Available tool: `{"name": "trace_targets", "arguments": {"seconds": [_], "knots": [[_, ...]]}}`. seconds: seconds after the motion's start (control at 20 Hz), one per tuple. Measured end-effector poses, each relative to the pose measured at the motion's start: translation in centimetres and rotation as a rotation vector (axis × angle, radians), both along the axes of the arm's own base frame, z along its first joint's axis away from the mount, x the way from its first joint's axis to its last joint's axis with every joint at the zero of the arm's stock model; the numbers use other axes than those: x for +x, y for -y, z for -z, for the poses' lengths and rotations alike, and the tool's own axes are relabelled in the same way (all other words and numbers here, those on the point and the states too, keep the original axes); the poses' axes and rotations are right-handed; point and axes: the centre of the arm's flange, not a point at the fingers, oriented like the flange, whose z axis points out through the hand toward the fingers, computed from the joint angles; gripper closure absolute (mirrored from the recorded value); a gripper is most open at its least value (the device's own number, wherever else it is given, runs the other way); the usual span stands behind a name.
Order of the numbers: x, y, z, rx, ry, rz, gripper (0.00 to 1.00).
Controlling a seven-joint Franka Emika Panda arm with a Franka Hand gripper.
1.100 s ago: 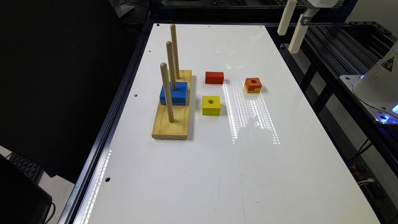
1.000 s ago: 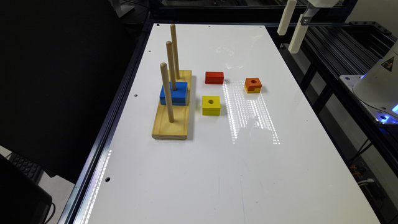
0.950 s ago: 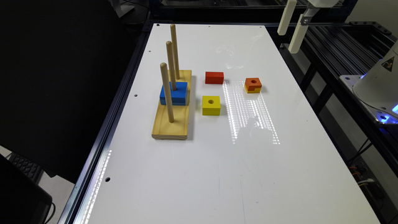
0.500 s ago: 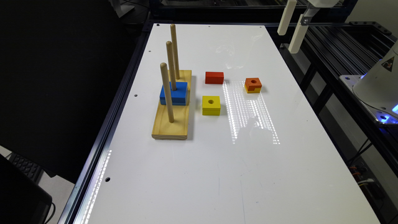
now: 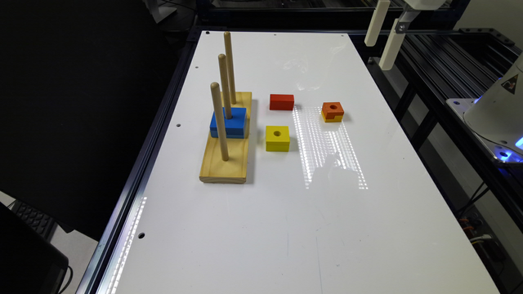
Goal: Pick up yellow block.
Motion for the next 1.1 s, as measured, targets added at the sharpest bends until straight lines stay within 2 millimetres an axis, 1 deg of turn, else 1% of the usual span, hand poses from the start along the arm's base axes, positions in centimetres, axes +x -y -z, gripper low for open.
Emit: {"name": "trace_targets", "arguments": {"seconds": [0.65,1.1], "knots": [[0.01,-0.01,-0.04,0.0,0.001,0.0,0.0],[0.62,-0.1,-0.79,-0.002,0.023,-0.004,0.0]]}}
